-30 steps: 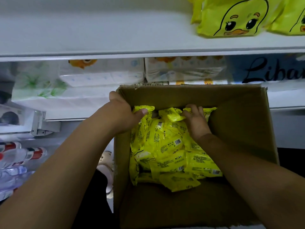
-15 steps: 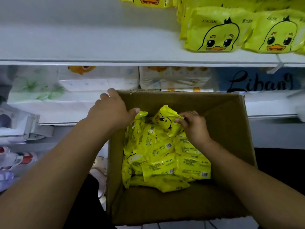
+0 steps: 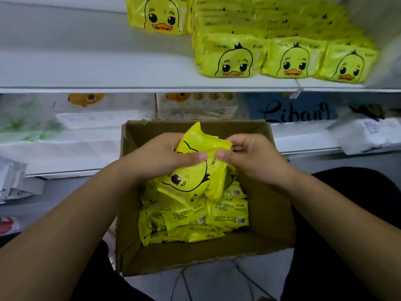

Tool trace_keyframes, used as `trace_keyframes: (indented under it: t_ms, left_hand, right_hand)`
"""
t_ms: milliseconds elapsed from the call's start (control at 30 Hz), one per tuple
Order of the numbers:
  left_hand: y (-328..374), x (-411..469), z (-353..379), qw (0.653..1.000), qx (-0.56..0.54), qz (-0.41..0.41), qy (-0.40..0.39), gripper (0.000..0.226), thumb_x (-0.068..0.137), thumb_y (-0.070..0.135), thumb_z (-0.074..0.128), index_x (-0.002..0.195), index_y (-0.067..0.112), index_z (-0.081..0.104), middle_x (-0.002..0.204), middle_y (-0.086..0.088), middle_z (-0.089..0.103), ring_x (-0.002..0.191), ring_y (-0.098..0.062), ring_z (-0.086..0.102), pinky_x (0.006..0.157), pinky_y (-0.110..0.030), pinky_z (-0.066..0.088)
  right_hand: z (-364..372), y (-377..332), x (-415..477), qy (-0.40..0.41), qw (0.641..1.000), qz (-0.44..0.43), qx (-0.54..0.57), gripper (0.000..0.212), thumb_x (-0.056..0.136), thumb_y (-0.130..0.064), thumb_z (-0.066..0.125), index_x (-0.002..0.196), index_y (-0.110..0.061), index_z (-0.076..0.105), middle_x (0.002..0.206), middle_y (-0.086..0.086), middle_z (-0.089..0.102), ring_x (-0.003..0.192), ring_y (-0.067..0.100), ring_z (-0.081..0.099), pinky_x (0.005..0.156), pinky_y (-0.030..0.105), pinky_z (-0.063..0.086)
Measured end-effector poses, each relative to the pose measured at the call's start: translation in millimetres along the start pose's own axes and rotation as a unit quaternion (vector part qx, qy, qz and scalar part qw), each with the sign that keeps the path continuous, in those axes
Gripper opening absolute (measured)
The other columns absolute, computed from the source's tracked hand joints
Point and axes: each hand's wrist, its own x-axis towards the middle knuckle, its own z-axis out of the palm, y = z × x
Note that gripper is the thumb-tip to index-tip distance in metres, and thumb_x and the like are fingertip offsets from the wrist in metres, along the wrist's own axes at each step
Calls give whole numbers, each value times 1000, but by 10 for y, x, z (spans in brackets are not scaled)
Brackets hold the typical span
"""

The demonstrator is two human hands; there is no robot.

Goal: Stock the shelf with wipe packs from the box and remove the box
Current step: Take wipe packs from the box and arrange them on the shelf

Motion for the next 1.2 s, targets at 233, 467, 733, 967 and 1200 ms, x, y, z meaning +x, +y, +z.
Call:
trace_keyframes:
  t_ms: [233,467,733,967,1200]
  left_hand:
    - [2,-2,33,969,-133,-37,203,33,91,47,68,113,23,72,102,3,79,96,-18,76,99,-48,55]
    - [112,64,-147,960,112,27,256,48,103,39,52,142,50,26,50,7,56,42,-10,55,52,-28,53]
    - [168,330,-76,966,232,54,99,62,77,88,41,132,61,43,129,10,50,116,-5,55,94,-31,49]
    - [159,420,41,987,129,54,75,39,98,54,54,87,23,73,70,2,55,55,-3,48,59,-29,41]
    - [147,304,-57,976,-106,-7,191,55,89,64,64,97,11,72,96,-28,71,83,-41,70,90,-57,57]
  right_hand:
    - [-203,-151,217,118,988,20,96,7,87,-9,74,92,-11,69,70,-1,69,67,12,58,63,18,47]
    - [-217,-222,530,181,973,31,140,9,87,-15,76,88,-11,68,68,6,62,55,15,49,54,23,40]
    - [-218,-274,629,165,954,89,233,11,87,-11,75,89,-6,66,55,-2,62,41,5,50,44,20,44]
    - [-181,-283,644,140,965,57,213,10,90,-12,73,91,-6,65,63,1,64,49,5,55,51,17,46]
    - [-241,-189,739,290,957,0,-12,29,98,-48,58,101,-21,68,95,-9,67,89,5,61,76,20,45]
